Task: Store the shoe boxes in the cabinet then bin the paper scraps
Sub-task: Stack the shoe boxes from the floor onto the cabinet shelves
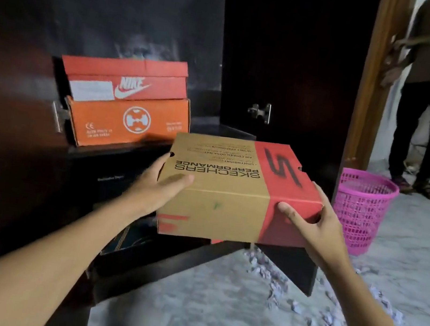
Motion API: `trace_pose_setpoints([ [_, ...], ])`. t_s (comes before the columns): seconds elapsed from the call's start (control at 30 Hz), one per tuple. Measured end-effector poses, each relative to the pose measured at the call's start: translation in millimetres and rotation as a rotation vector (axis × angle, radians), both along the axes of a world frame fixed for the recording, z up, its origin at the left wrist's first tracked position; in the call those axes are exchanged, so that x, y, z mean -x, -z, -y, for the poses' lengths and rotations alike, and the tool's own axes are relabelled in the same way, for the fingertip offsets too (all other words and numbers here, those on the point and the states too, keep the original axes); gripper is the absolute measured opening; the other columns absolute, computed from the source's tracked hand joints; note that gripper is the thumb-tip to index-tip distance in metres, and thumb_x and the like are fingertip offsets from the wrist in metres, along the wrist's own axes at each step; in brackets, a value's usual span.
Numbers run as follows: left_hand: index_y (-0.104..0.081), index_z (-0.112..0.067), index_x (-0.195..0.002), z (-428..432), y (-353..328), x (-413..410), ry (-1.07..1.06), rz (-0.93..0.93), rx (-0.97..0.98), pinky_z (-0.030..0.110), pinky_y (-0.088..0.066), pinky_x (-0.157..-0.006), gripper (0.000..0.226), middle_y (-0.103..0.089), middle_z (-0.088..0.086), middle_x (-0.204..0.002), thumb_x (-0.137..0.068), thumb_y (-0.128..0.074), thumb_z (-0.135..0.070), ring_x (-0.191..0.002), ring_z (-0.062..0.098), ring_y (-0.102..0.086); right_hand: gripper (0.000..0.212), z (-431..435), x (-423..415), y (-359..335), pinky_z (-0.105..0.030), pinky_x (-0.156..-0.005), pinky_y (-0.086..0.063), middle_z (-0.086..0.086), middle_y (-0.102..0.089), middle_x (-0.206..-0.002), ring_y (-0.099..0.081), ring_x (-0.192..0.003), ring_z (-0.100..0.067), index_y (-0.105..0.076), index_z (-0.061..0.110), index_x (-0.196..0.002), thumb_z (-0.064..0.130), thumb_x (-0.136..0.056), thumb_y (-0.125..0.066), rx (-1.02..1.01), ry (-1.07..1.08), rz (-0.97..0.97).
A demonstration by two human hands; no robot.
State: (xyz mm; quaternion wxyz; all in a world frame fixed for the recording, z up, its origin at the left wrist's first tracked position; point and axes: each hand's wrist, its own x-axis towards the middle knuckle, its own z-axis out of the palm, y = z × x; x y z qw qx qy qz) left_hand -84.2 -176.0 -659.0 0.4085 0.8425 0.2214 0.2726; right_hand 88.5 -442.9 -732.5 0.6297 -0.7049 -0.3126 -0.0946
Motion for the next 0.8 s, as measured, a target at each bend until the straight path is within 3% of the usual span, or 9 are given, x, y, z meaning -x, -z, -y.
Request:
trace_pose_setpoints([
  [0.1,-0.032,-0.038,-0.146,-13,-38,-4,-0.052,0.106,-0.076,0.028,-0.039,-0.096,0.072,-0.05,-0.014,-0.126,-0.083,-0.063,-0.057,-0.114,0.01,-0.049,0.096,-22,-13,-44,-0.034,-0.09,-0.055,0.02,-0.062,-0.124,-0.059,-0.112,-0.001,-0.039,0.045,-0.144,0.08,-0.061,-0.072,-0.023,0.001,0.089],
  [0.23,-0.041,-0.032,-0.143,-34,-80,-18,-0.088,0.239,-0.081,0.024,-0.038,-0.09,0.067,-0.051,-0.012,-0.128,-0.084,-0.065,-0.053,-0.111,0.009,-0.05,0.09,-52,-28,-96,-0.02,-0.08,-0.048,0.023,-0.058,-0.119,-0.056,-0.112,0.003,-0.039,0.039,-0.147,0.068,-0.069,-0.075,-0.086,-0.01,0.145],
  [0.37,-0.048,-0.028,-0.138,-52,-125,-39,-0.214,0.374,-0.084,0.021,-0.034,-0.091,0.055,-0.052,-0.009,-0.13,-0.088,-0.061,-0.048,-0.114,0.01,-0.048,0.096,-79,-48,-155,-0.031,-0.09,-0.053,0.014,-0.062,-0.124,-0.06,-0.112,-0.006,-0.04,0.039,-0.145,0.076,-0.063,-0.074,-0.128,0.004,0.178],
  [0.47,-0.049,-0.03,-0.137,-66,-162,-51,-0.288,0.41,-0.066,0.024,-0.037,-0.088,0.061,-0.054,-0.005,-0.133,-0.085,-0.059,-0.059,-0.117,0.016,-0.051,0.1,-101,-62,-205,-0.031,-0.093,-0.053,0.013,-0.062,-0.125,-0.06,-0.114,-0.007,-0.041,0.038,-0.145,0.078,-0.06,-0.073,-0.133,0.007,0.185],
  [0.57,-0.053,-0.036,-0.126,-86,-203,-55,-0.346,0.474,-0.016,0.025,-0.045,-0.072,0.067,-0.065,-0.009,-0.115,-0.072,-0.055,-0.074,-0.094,0.013,-0.061,0.099,-127,-70,-254,-0.032,-0.095,-0.053,0.012,-0.063,-0.124,-0.061,-0.113,-0.007,-0.043,0.039,-0.143,0.081,-0.058,-0.073,-0.125,-0.011,0.191],
  [0.63,-0.055,-0.035,-0.124,-96,-228,-56,-0.38,0.515,-0.018,0.024,-0.045,-0.068,0.068,-0.066,-0.013,-0.109,-0.071,-0.055,-0.076,-0.088,0.01,-0.061,0.098,-146,-73,-280,-0.035,-0.095,-0.054,0.01,-0.063,-0.125,-0.061,-0.113,-0.009,-0.045,0.039,-0.142,0.082,-0.058,-0.073,-0.129,-0.025,0.185],
  [0.8,-0.055,-0.034,-0.127,-126,-272,-61,-0.483,0.543,-0.021,0.031,-0.048,-0.087,0.071,-0.064,-0.009,-0.111,-0.07,-0.057,-0.076,-0.101,0.018,-0.061,0.085,-192,-87,-315,-0.028,-0.091,-0.052,0.01,-0.063,-0.123,-0.061,-0.112,-0.009,-0.049,0.036,-0.139,0.07,-0.067,-0.076,-0.167,-0.073,0.163],
])
